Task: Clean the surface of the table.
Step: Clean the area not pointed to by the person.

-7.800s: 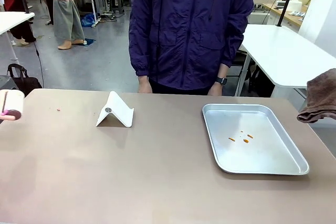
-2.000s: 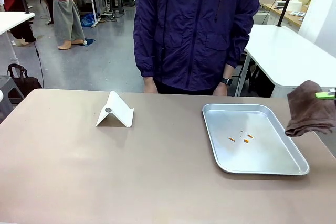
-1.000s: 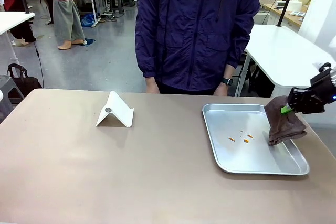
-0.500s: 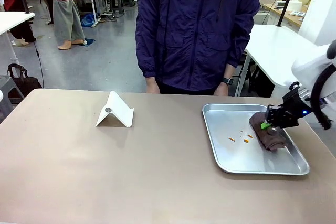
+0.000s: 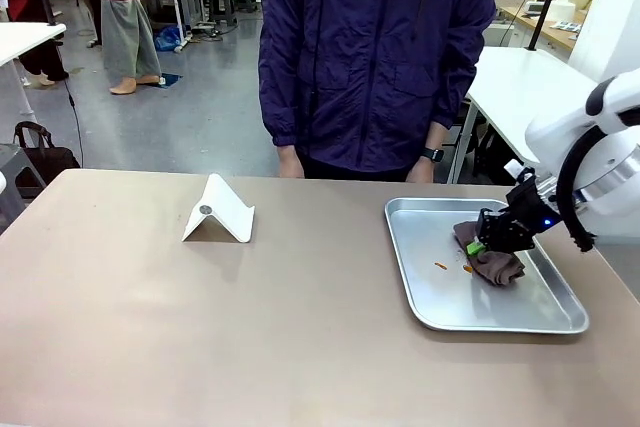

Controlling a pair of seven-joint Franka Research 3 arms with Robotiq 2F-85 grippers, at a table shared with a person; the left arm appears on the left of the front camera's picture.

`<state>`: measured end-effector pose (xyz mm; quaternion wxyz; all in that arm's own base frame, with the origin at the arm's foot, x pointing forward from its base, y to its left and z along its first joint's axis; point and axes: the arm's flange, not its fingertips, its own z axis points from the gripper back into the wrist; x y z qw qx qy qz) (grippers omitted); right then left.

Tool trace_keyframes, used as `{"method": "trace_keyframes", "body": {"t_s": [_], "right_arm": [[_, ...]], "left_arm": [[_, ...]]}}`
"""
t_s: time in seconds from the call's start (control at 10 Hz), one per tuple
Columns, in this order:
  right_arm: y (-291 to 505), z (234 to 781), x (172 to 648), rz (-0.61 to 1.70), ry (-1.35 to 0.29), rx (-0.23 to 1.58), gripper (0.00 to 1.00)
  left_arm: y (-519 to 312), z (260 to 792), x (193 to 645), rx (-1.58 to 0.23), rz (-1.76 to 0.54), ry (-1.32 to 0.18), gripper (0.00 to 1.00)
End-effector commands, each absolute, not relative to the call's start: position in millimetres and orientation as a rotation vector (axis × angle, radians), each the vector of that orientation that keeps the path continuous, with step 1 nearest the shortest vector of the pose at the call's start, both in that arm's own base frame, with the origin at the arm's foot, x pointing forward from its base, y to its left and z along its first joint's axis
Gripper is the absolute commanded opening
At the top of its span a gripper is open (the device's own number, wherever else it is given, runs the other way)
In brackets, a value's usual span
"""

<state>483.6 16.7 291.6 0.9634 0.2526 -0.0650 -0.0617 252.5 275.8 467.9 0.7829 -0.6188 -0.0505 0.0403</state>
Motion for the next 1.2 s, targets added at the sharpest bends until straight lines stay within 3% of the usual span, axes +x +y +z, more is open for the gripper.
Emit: {"method": "trace_keyframes", "body": {"t_s": [0.0,0.6,1.1], "right_arm": [[43,274,480,-0.074,-0.088,0.565,0.0],[112,246,457,-0.005,-0.047,0.634,0.0],[97,246,463,-0.036,-0.129,0.558,0.0]], "left_arm": [[274,472,252,-1.334,0.095,-0.106,0.22],[274,472,252,-1.334,0.095,-0.106,0.22],[274,472,252,-1.334,0.095,-0.106,0.22]]}}
